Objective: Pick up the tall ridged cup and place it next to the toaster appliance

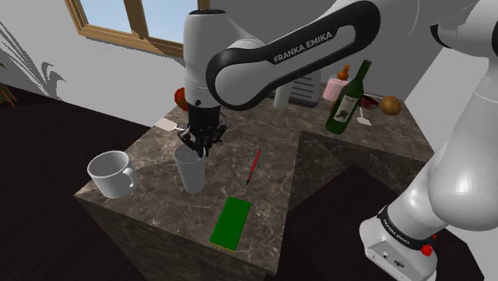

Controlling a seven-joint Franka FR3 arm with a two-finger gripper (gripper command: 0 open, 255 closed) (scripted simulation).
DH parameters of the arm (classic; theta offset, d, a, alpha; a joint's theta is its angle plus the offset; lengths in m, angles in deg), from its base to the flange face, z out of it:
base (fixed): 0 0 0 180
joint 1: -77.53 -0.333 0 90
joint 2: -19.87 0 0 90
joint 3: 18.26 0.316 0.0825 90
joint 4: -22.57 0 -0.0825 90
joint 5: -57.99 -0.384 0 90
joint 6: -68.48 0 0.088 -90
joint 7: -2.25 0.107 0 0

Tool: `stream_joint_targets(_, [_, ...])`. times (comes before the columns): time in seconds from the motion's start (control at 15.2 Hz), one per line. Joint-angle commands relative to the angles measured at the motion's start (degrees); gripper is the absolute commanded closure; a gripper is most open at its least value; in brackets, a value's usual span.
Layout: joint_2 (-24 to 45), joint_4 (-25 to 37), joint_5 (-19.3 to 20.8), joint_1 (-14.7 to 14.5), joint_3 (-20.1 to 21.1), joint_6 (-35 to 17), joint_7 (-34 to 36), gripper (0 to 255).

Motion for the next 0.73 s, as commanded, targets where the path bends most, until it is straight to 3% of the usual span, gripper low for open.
stream_joint_targets(0.0, [0.01, 0.0, 0.0, 0.0, 0.0, -0.01, 0.0, 255])
stream_joint_targets(0.33, [0.01, -0.01, 0.0, 0.0, 0.0, -0.02, 0.0, 255])
stream_joint_targets(0.66, [-1.6, 2.02, -0.91, 0.26, 0.27, 3.44, -0.42, 255])
